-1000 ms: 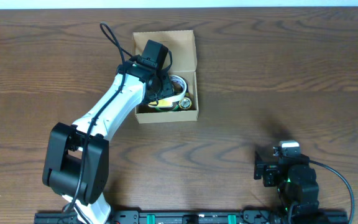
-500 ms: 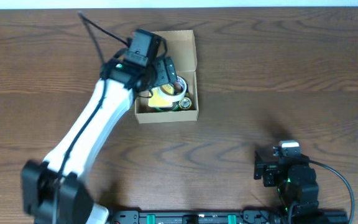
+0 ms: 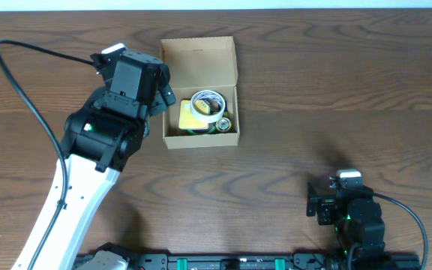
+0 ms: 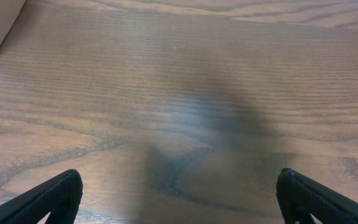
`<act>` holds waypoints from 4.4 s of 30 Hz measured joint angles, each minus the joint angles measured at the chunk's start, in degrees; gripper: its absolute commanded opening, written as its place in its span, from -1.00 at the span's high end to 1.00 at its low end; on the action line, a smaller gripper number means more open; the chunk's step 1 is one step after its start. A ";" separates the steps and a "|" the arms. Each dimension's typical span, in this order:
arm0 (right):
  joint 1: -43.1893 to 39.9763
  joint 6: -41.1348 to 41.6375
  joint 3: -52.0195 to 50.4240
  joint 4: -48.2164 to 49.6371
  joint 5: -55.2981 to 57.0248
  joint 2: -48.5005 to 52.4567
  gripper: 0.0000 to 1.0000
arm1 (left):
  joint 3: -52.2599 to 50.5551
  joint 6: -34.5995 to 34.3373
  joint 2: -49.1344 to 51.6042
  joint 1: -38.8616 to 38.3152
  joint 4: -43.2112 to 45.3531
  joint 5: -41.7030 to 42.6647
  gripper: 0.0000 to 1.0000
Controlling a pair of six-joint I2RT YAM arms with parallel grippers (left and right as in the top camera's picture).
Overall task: Pack container
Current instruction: 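Raise both grippers to the box lid flaps on either side, then fold the box lid closed with both grippers pushing the flaps over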
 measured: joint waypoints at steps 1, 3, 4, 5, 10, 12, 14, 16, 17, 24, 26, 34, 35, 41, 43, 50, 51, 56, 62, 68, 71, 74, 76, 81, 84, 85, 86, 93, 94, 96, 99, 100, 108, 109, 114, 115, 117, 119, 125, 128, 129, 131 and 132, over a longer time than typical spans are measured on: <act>0.00 0.00 0.00 0.00 -0.02 0.00 -0.99 | 0.00 0.00 -0.07 0.02 -0.04 -0.13 -0.91; 0.00 0.00 0.00 0.02 0.00 0.00 -0.99 | 0.00 0.02 -0.07 0.00 -0.90 -0.28 -0.91; 0.00 0.00 0.00 0.00 -0.02 0.00 -0.99 | 0.00 0.02 -0.04 0.02 -1.49 -0.33 -0.91; 0.00 0.00 0.00 0.00 0.00 0.00 -0.99 | 0.00 0.04 -0.04 0.02 -1.81 -0.35 -0.91; 0.00 0.00 0.00 0.02 -0.02 0.00 -0.98 | 0.00 0.11 -0.04 0.02 -4.37 -0.55 -0.91; 0.00 -0.02 -0.04 0.52 0.22 0.00 -0.98 | 0.00 0.11 -0.04 0.09 -5.03 -0.55 -0.91; 0.00 0.07 -0.24 4.31 2.23 0.00 -0.99 | 0.00 0.22 -0.04 0.98 -5.53 -0.39 -0.91; 0.00 1.75 -0.50 9.60 3.23 0.00 -0.98 | 0.00 0.26 -0.04 2.67 -5.60 0.35 -0.91; 0.00 2.84 -0.48 12.59 3.30 0.00 -0.99 | 0.00 0.24 0.02 4.55 -5.51 1.49 -0.91; 0.00 3.43 4.74 11.08 3.45 12.98 -0.98 | 0.09 0.24 4.39 17.25 -4.96 15.13 -0.91; 0.00 3.43 8.52 11.26 3.45 21.42 -0.99 | 0.09 0.24 6.73 18.91 -4.00 17.88 -0.91; 0.00 3.41 35.78 11.56 2.16 62.75 -0.98 | 0.09 0.26 12.76 20.13 3.63 22.77 -0.92; -0.02 3.41 38.75 11.37 0.59 66.97 -0.99 | 0.09 0.26 13.31 20.57 4.42 22.75 -0.96; -0.02 3.87 42.58 19.10 -2.69 81.88 -0.99 | 0.09 -2.73 16.55 28.06 6.78 22.69 -0.50; -0.02 4.76 42.58 21.62 -3.23 85.79 -0.98 | 0.09 -4.57 18.14 30.60 6.78 22.67 -0.40; -0.02 7.30 42.56 27.45 -4.52 95.36 -0.18 | 0.09 -8.24 23.52 31.85 7.82 24.15 -0.01; -0.02 7.26 42.56 28.24 -4.94 95.91 0.12 | 0.09 -9.07 24.17 31.85 7.98 24.15 0.11; -0.02 10.10 42.58 32.26 -5.79 96.41 0.97 | 0.09 -11.34 28.74 31.82 10.34 24.20 0.89; -0.07 18.01 43.25 42.27 -10.40 96.76 0.98 | 0.11 -14.64 34.62 31.85 21.29 31.32 0.89; -0.70 22.29 54.12 41.20 -20.22 107.58 0.98 | 0.15 -16.59 39.71 31.82 31.28 42.60 0.89; -0.72 23.12 60.37 39.95 -24.76 113.00 0.98 | 0.15 -17.97 42.60 31.85 35.28 47.17 0.89; -0.72 24.44 63.63 39.87 -27.98 115.62 0.98 | 0.20 -19.39 44.68 31.85 39.12 51.08 0.90; -0.72 25.42 64.74 40.11 -29.22 116.43 0.98 | 0.85 -20.17 46.05 31.85 39.39 53.40 0.89; -0.74 30.08 65.46 45.03 -33.57 118.20 0.98 | 7.04 -21.20 53.40 31.69 39.60 62.47 0.90; -0.74 32.74 65.51 47.45 -35.52 120.02 0.98 | 9.40 -21.22 55.56 31.12 39.56 65.59 0.89; -0.74 33.42 65.51 48.00 -36.06 120.43 0.97 | 9.79 -21.22 56.00 30.86 39.54 66.27 0.89; -0.74 34.25 65.51 48.54 -36.70 120.63 0.97 | 10.08 -21.24 56.30 30.49 39.54 67.01 0.89; 1.05 38.23 65.57 52.92 -40.52 121.46 0.97 | 10.16 -20.65 56.39 26.95 39.50 71.67 0.89; 1.64 38.36 65.57 53.09 -40.72 121.46 0.97 | 10.16 -20.50 56.39 26.86 39.50 72.32 0.89; 3.23 38.58 66.05 53.44 -41.13 121.48 0.97 | 10.16 -20.28 56.39 26.97 39.50 73.40 0.89; 4.44 38.66 66.90 54.27 -41.44 121.48 0.97 | 10.16 -19.47 56.39 27.02 39.50 74.95 0.89; 4.90 38.60 67.32 54.58 -41.40 121.48 0.98 | 10.16 -19.23 56.39 27.02 39.50 75.36 0.89; 5.55 35.47 69.53 54.36 -41.40 121.48 0.97 | 10.19 -14.49 56.39 27.56 39.52 79.87 0.89; 5.55 35.12 69.53 54.36 -41.42 121.48 0.97 | 10.19 -13.97 56.39 27.63 39.52 80.30 0.89; 5.55 31.89 69.75 51.67 -41.53 120.93 0.97 | 11.26 -10.97 56.41 27.98 39.41 83.76 0.89; 5.55 30.64 69.79 50.18 -41.03 120.28 0.97 | 11.85 -10.10 56.41 28.04 39.32 84.56 0.89; 5.55 28.59 69.81 47.39 -40.02 118.31 0.97 | 13.18 -8.33 56.39 28.15 37.73 85.18 0.90; 5.55 27.32 69.81 45.88 -39.32 116.32 0.97 | 13.99 -6.34 55.87 28.13 34.45 84.59 0.89; 5.55 25.16 69.83 44.02 -38.80 111.38 0.98 | 14.88 0.28 50.95 28.13 24.61 81.24 0.90; 5.57 24.63 69.85 42.45 -38.99 109.90 0.97 | 15.10 3.13 49.09 28.13 21.59 80.59 0.89; 5.57 24.13 69.85 41.51 -39.21 109.37 0.97 | 15.28 4.37 48.65 28.13 20.50 80.39 0.89; 6.12 23.08 69.85 39.58 -39.28 108.56 0.97 | 15.32 6.36 48.30 28.13 18.27 80.04 0.90; 6.56 22.53 69.88 38.77 -39.26 108.19 0.97 | 15.37 7.34 48.15 28.13 17.05 79.82 0.89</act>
